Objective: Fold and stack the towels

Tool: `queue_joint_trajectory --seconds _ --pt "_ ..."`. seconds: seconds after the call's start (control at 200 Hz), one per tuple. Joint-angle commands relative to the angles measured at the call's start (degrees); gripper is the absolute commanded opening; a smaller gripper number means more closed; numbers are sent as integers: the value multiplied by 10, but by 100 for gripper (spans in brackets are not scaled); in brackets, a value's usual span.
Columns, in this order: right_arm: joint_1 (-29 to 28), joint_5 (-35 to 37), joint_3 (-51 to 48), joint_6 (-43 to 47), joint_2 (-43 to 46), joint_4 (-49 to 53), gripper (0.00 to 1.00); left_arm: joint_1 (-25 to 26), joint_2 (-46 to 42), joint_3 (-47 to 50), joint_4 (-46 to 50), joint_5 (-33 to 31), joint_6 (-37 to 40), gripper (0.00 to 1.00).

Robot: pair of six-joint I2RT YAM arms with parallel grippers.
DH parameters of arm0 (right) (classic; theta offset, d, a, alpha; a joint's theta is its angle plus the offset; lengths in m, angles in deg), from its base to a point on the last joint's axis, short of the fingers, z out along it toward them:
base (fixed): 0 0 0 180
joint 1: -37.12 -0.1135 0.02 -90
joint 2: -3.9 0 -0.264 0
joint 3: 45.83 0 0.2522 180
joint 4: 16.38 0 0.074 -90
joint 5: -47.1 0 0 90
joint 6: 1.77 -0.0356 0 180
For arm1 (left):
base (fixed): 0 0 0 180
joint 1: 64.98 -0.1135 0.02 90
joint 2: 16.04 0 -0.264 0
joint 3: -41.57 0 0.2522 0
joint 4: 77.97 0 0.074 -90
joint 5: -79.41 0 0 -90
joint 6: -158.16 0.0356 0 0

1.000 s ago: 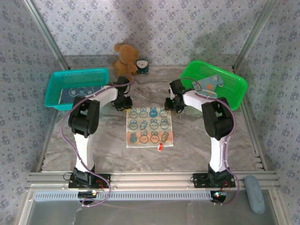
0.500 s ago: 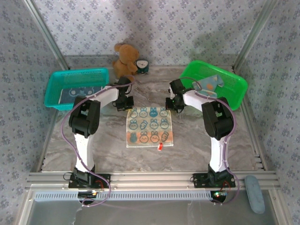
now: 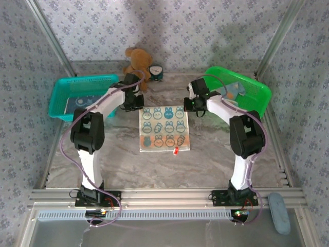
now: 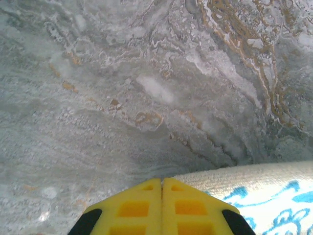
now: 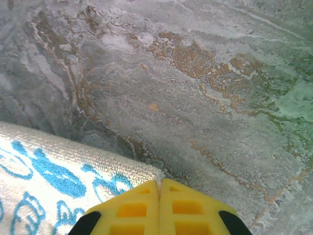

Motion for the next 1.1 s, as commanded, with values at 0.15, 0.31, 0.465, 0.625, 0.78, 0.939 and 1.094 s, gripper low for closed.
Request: queue_joint_trajectory --seconds 0.15,0.31,0.465,0.625,0.78,0.939,1.094 --pt "-16 0 -122 -9 105 -53 0 5 -117 133 -62 6 -9 0" --pt "-49 18 -237 -24 181 -78 0 36 -191 237 -100 -4 -25 0" --pt "-82 39 -339 -54 255 -96 17 84 -260 338 -120 -42 -59 11" --pt "-108 56 -370 -79 302 -77 42 120 -308 385 -113 -57 -101 48" --pt "-111 69 -362 -100 302 -55 43 130 -331 400 -109 -62 -130 50" --pt "-105 57 -341 -120 262 -44 40 128 -298 382 -94 -62 -125 43" --pt "-105 37 -331 -142 228 -49 33 120 -261 378 -96 -60 -120 38"
